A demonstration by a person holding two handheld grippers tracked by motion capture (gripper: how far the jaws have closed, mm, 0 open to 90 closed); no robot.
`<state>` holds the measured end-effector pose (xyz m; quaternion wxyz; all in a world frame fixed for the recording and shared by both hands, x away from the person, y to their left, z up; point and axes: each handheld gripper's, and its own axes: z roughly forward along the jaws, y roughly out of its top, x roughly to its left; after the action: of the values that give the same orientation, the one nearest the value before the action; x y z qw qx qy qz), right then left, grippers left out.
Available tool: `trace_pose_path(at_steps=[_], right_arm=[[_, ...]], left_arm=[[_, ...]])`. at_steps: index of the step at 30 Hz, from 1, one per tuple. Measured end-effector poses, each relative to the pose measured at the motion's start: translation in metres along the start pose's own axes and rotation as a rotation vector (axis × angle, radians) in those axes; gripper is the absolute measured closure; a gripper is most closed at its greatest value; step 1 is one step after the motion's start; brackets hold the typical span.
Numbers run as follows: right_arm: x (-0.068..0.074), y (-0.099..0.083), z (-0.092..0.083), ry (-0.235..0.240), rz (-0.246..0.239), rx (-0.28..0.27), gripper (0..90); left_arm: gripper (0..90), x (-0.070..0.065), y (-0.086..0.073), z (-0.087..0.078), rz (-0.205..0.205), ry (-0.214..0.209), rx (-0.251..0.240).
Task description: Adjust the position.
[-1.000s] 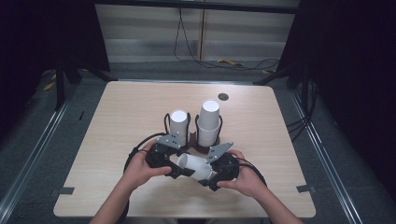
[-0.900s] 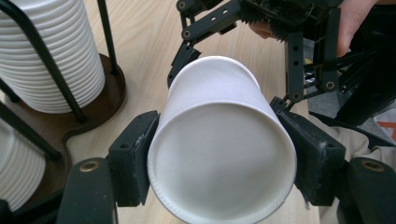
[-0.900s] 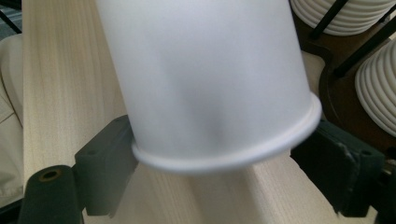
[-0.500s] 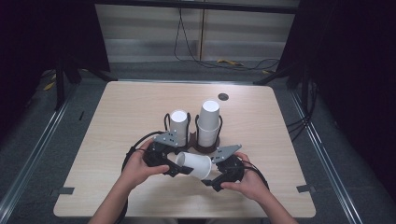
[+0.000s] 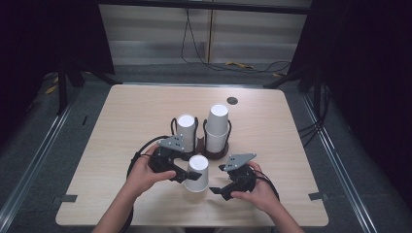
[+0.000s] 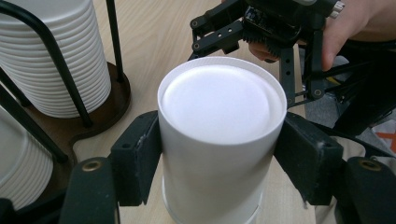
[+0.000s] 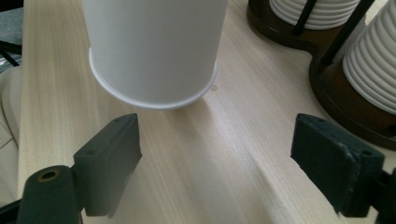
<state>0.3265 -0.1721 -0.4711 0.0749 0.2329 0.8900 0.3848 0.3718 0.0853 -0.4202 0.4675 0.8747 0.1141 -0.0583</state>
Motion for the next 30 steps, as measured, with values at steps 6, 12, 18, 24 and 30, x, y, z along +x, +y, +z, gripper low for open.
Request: trace_pose_path(at_steps=[6,12,18,24,30], right_arm=[[0.0,0.003,-0.002,0.007,-0.013,-0.011,17.0],[0.005,0.008,-0.001,0.039,-0.022,-0.02,16.0],[0.005,0.009,0.002,0.047,0.0,-0.046,13.5],[0.005,0.012,0.005,0.071,0.015,-0.07,13.3],[0.006,0.019,0.008,0.075,0.008,-0.085,13.3]], left_arm=[[34.2,-0.001,0.001,0.002,0.01,-0.004,-0.001],[34.2,-0.002,0.002,0.006,0.013,0.007,0.012],[34.2,-0.004,0.005,0.007,0.02,0.016,0.002],[34.2,-0.006,0.009,0.01,0.031,0.011,-0.002],[34.2,-0.008,0.011,0.011,0.033,0.01,-0.017]])
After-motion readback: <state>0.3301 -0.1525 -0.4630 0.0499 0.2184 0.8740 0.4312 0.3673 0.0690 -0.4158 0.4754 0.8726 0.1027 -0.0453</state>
